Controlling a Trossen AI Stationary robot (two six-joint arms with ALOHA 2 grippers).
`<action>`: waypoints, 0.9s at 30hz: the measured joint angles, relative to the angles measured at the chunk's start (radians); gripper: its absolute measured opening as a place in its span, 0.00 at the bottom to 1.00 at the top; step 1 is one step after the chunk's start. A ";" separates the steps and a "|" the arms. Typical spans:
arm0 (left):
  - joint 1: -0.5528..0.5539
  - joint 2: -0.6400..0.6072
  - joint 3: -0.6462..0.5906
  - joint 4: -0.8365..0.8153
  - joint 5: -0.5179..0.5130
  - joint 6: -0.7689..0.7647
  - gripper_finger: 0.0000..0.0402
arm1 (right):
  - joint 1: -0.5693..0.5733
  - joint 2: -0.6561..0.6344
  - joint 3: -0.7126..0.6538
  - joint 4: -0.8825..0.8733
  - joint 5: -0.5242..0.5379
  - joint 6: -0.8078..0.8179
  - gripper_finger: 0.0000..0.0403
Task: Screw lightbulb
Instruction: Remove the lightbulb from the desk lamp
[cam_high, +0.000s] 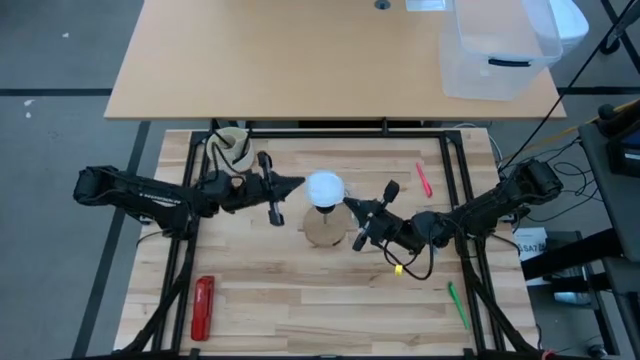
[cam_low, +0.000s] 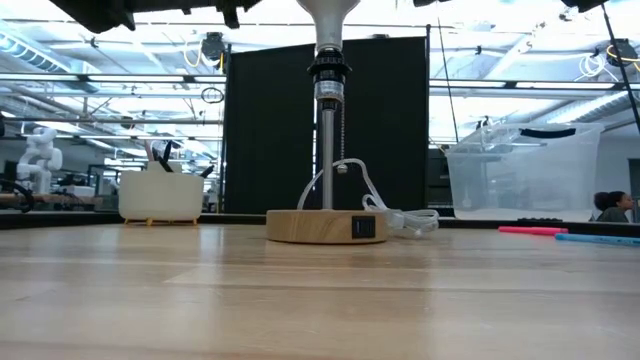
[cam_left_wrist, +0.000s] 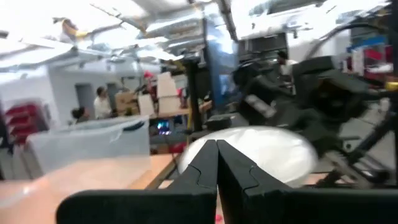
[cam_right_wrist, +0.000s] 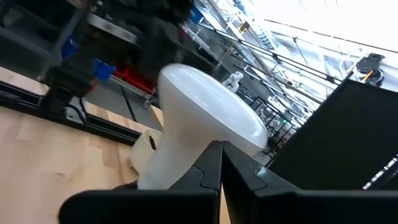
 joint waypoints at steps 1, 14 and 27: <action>0.014 0.000 0.000 -0.006 -0.001 -0.024 0.00 | 0.006 0.000 0.000 0.000 0.000 -0.001 0.00; 0.073 0.032 0.000 -0.032 0.091 -0.140 0.00 | 0.024 0.000 0.000 0.032 -0.080 -0.032 0.00; 0.069 0.032 0.000 -0.031 0.127 -0.143 0.00 | -0.009 0.000 0.000 0.041 -0.058 -0.029 0.00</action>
